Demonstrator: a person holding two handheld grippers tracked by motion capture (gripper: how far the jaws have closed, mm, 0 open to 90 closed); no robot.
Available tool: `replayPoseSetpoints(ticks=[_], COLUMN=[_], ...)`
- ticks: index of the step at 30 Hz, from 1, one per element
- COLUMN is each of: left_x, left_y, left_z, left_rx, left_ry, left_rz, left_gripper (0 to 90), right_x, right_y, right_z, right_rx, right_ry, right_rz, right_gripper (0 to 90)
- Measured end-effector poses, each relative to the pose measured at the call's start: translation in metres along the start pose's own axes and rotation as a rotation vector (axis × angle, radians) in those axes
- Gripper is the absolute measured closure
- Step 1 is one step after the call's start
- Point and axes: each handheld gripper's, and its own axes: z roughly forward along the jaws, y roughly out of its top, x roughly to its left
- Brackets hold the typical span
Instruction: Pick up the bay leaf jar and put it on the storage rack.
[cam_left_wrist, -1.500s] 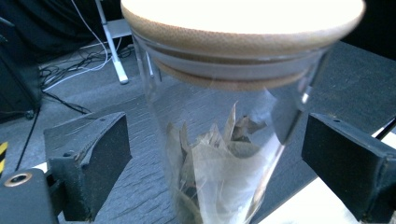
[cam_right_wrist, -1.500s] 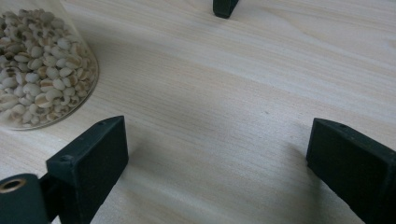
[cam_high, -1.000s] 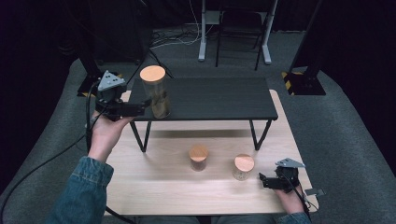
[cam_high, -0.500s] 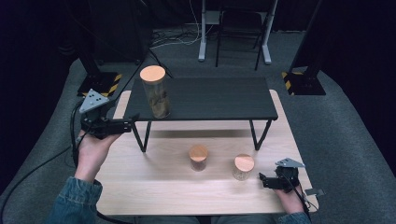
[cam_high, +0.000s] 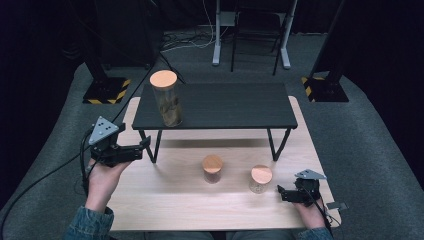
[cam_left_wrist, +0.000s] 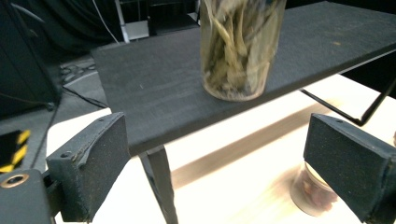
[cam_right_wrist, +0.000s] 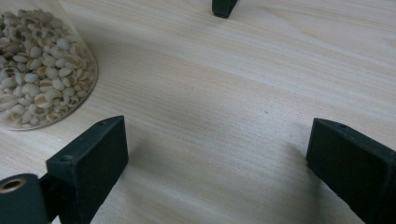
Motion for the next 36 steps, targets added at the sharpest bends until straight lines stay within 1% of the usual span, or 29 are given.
replayPoseSetpoints(ticks=[2, 4, 6, 7, 9, 11, 12, 14, 15, 17, 21, 25, 32, 36], left_x=[0.000, -0.001, 0.000, -0.001, -0.003, -0.005, -0.006, -0.008, -0.008, -0.010, -0.011, -0.011, -0.010, -0.009], left_y=[-0.006, -0.012, -0.017, -0.020, -0.025, -0.031, -0.034, -0.041, -0.044, -0.051, -0.064, -0.078, -0.102, -0.114], left_z=[0.001, 0.003, 0.005, 0.006, 0.008, 0.010, 0.010, 0.013, 0.014, 0.015, 0.023, 0.029, 0.035, 0.039], left_rx=[0.001, 0.010, 0.014, 0.017, 0.024, 0.025, 0.023, 0.037, 0.035, 0.019, 0.034, 0.058, 0.072, 0.073], left_ry=[0.002, 0.001, -0.005, -0.009, -0.004, -0.018, -0.016, -0.016, -0.014, -0.013, -0.031, -0.024, -0.032, -0.035], left_rz=[-0.004, 0.001, -0.012, -0.010, 0.002, -0.005, -0.004, -0.001, -0.004, 0.004, -0.009, -0.014, -0.046, -0.047], left_gripper=[6.5, 6.5, 6.5, 6.5, 6.6, 6.6, 6.6, 6.8, 6.7, 7.1, 7.0, 7.0, 7.3, 7.5], right_x=[0.000, 0.000, 0.000, 0.000, 0.000, 0.000, 0.000, 0.000, 0.000, 0.000, 0.000, 0.000, 0.000, 0.000], right_y=[0.000, 0.000, 0.000, 0.000, 0.000, 0.000, 0.000, 0.000, 0.000, 0.000, 0.000, 0.000, 0.000, 0.000], right_z=[0.000, 0.000, 0.000, 0.000, 0.000, 0.000, 0.000, 0.000, 0.000, 0.000, 0.000, 0.000, 0.000, 0.000], right_rx=[0.000, -0.001, -0.001, -0.001, 0.000, -0.001, -0.001, 0.000, -0.001, -0.001, -0.001, 0.000, 0.000, -0.001], right_ry=[0.001, 0.001, 0.001, 0.001, 0.000, 0.001, 0.001, 0.001, 0.002, 0.002, 0.002, 0.002, 0.001, 0.001], right_rz=[0.001, 0.001, 0.000, 0.000, 0.000, 0.002, 0.001, 0.001, 0.001, 0.001, 0.000, 0.001, 0.001, 0.000], right_gripper=[4.5, 4.6, 4.6, 4.6, 4.6, 4.6, 4.6, 4.5, 4.5, 4.5, 4.5, 4.5, 4.5, 4.5])
